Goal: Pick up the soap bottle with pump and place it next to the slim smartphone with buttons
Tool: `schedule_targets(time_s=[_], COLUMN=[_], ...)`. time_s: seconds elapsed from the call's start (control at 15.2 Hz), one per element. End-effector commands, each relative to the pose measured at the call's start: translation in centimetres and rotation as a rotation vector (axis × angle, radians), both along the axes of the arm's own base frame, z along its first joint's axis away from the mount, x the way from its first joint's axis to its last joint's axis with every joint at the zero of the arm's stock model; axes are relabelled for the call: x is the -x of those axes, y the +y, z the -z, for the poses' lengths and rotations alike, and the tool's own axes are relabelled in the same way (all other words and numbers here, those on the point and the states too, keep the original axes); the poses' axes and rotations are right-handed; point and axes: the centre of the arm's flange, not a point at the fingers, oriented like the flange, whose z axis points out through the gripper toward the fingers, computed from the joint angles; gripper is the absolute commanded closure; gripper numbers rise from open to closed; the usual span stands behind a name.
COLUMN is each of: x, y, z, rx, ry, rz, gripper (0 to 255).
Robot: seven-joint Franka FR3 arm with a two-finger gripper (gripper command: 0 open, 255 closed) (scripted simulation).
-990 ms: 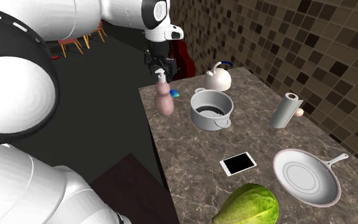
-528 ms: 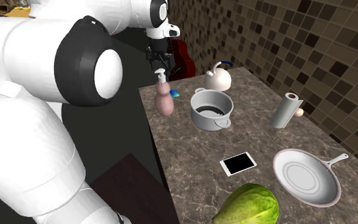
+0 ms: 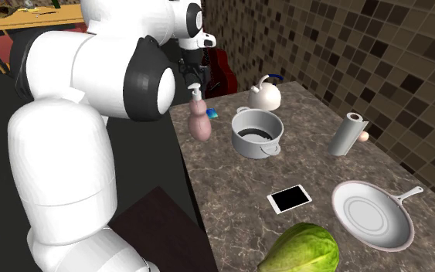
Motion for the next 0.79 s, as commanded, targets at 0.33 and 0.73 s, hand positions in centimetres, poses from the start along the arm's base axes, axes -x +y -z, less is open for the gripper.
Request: schedule_targets(time_s=[0.33,0.73], x=[0.1,0.1], y=[0.0,0.0], z=[2.3,2.3], rx=[0.000,0.000], ry=[0.000,0.000], rz=[0.000,0.000], gripper=[0,255])
